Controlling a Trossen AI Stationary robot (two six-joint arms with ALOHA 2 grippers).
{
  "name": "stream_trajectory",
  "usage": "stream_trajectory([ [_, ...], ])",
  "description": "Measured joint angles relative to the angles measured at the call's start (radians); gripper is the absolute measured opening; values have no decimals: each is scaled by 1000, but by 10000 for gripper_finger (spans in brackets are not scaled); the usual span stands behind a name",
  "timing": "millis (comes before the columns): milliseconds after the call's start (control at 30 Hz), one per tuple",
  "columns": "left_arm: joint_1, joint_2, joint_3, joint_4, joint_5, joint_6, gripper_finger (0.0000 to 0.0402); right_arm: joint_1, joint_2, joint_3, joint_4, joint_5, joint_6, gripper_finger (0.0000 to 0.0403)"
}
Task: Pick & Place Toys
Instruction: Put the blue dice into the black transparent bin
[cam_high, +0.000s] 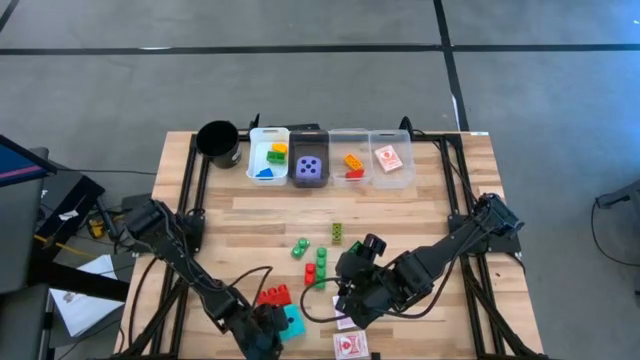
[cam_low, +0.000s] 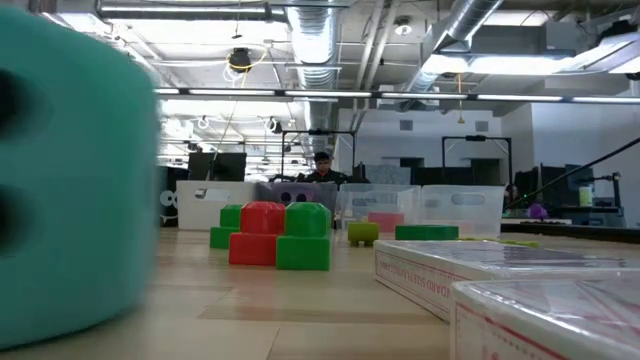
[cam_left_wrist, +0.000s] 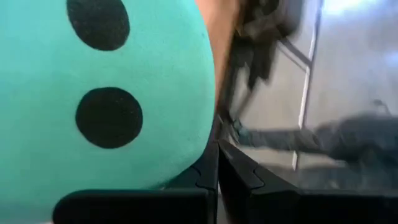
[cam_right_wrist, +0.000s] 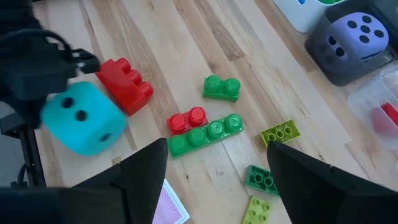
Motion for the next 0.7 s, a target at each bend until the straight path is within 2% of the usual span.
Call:
stream_trajectory([
  [133,45,-3,-2,-18,-74,6,0,0,0,0,0,0,-1,270],
  [300,119,-3,-3,-34,-101,40,0,0,0,0,0,0,-2,270],
  [467,204,-3,-4,-51,-100,106,0,0,0,0,4,-4,-1,270],
  [700,364,-4,-4,-66,-71,274,0,2,0,0,31,-41,22,270],
])
